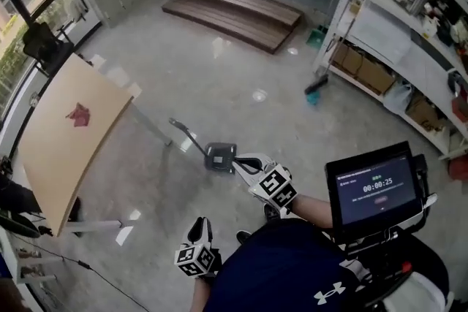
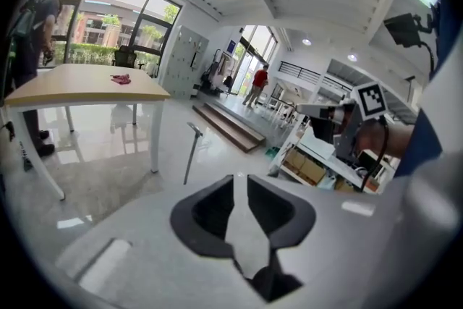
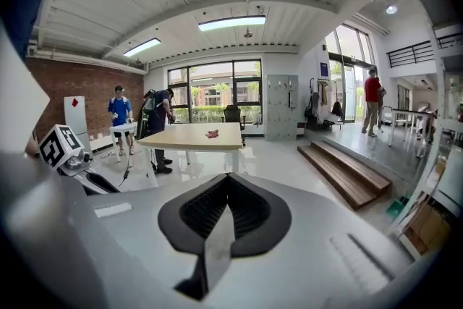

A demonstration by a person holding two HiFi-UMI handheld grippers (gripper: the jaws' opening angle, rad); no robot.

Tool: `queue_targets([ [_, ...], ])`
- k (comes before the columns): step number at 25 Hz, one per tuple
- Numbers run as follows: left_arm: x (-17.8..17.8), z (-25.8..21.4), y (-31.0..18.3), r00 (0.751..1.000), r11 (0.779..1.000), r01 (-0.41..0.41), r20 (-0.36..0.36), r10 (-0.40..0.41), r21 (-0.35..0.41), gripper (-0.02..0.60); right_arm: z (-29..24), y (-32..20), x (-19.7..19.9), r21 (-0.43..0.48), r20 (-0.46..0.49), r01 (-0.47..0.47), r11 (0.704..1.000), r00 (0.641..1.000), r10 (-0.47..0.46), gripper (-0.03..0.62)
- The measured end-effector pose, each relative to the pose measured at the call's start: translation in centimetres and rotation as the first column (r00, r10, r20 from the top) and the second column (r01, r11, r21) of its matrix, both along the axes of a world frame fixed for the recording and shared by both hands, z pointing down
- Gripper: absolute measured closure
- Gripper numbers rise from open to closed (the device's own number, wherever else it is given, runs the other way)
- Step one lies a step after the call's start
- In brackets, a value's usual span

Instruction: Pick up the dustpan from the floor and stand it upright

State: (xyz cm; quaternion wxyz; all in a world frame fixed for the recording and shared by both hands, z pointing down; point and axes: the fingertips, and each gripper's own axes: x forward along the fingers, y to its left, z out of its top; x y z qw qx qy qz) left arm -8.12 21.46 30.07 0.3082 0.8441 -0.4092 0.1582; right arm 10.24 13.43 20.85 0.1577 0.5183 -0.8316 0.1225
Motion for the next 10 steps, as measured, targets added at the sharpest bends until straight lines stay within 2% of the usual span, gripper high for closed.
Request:
queue_targets([
  [4, 1.1, 0.6, 1.0, 0.999, 0.999, -0.029, 0.027, 0.030, -0.032, 0.523, 0.5, -0.2, 2.1, -0.025, 0.028, -0.043, 0.999, 0.999, 0.043, 0.583],
  [10, 1.4, 1.0, 2.1, 0.997, 0.997, -0.055, 0.050, 0.058, -0.052, 0.523, 1.0, 1.2, 2.3, -0.038, 0.035, -0.053, 0.998, 0.998, 0.054, 0.583],
])
